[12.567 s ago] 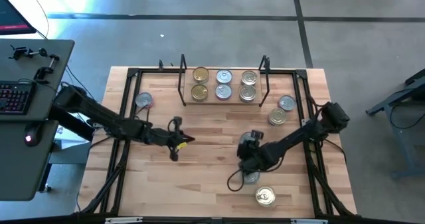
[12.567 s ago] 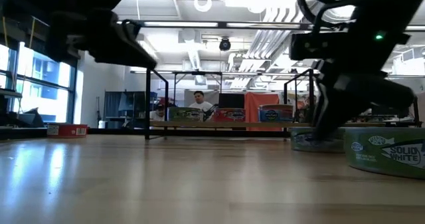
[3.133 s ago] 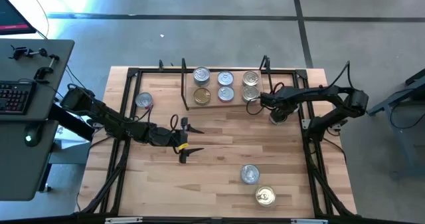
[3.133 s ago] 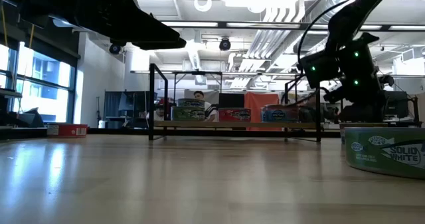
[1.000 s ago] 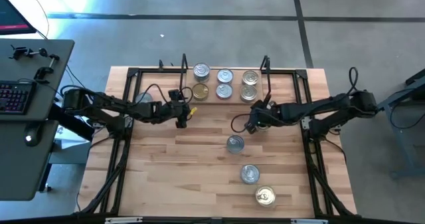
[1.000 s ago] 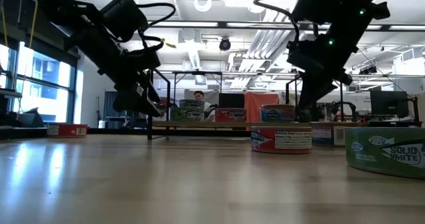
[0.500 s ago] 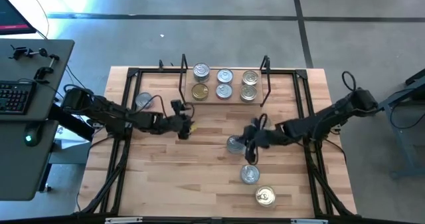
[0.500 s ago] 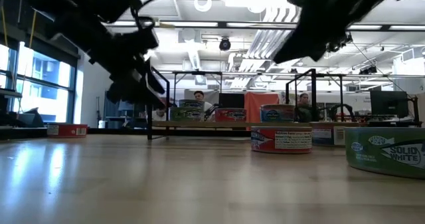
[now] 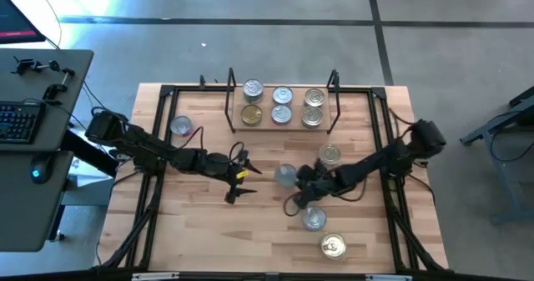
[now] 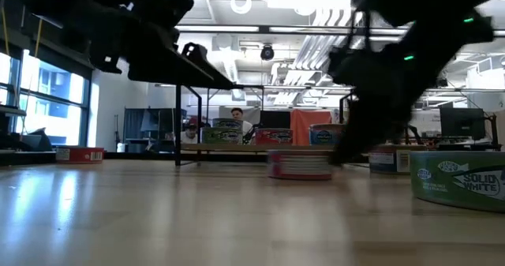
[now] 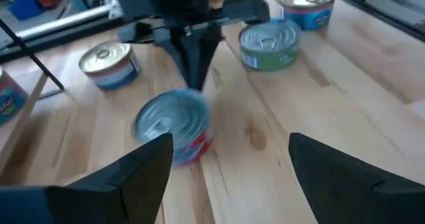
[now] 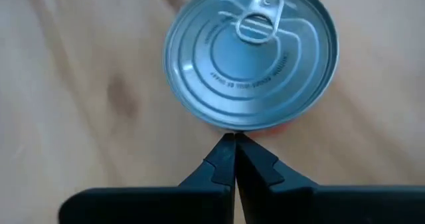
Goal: Stack canned seafood by type on shelf
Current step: Stack the right red tuna can on top of the red tuna can on the shelf
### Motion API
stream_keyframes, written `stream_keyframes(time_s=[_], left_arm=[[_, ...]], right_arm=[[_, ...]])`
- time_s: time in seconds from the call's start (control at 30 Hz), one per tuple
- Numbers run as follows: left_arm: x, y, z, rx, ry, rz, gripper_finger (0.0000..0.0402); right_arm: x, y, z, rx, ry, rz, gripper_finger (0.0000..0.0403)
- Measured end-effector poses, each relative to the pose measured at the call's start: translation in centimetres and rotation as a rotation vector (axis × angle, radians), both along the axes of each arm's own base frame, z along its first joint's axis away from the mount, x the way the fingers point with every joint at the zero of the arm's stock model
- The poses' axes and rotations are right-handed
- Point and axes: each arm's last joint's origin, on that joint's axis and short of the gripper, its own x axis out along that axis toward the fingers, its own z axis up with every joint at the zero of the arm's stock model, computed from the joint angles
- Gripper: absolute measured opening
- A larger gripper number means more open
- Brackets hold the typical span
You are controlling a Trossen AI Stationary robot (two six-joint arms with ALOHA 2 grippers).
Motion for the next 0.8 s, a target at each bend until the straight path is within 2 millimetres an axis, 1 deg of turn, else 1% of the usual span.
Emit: stream_keyframes(time_s=[0.07, 0.13, 0.2, 0.33, 0.4, 0.53, 0.63, 0.8], left_arm=[[-0.1, -0.1, -0.1, 0.005, 0.014, 0.009, 0.0294], [-0.2, -0.2, -0.3, 0.019, 0.036, 0.013, 0.0294], [-0.4, -0.2, -0.6, 0.04, 0.071, 0.006, 0.0294], [-0.2, 0.6, -1.9, 0.102, 0.127, 0.005, 0.0294], [0.3, 1.0, -2.6, 0.16, 0.11, -0.011, 0.0292], [1.6, 1.6, -4.3, 0.262, 0.07, -0.045, 0.0274], [2.7, 2.1, -5.1, 0.247, 0.062, -0.014, 0.0251], [3.9, 2.4, -6.5, 0.227, 0.107, 0.009, 0.0202]], right_arm=[[1.3, -0.2, 0.3, -0.131, -0.017, 0.025, 0.0], [2.3, -0.1, 1.1, -0.268, -0.044, 0.025, 0.0], [3.0, -0.1, 1.5, -0.351, -0.055, 0.023, 0.0], [3.5, -0.1, 2.0, -0.362, -0.068, 0.069, 0.0002], [3.7, 0.1, 2.1, -0.367, -0.084, 0.115, 0.001], [4.2, 0.3, 2.3, -0.363, -0.128, 0.175, 0.0049], [4.7, 1.0, 2.4, -0.408, -0.178, 0.258, 0.0085], [4.9, 1.9, 1.5, -0.536, -0.151, 0.409, 0.0142]])
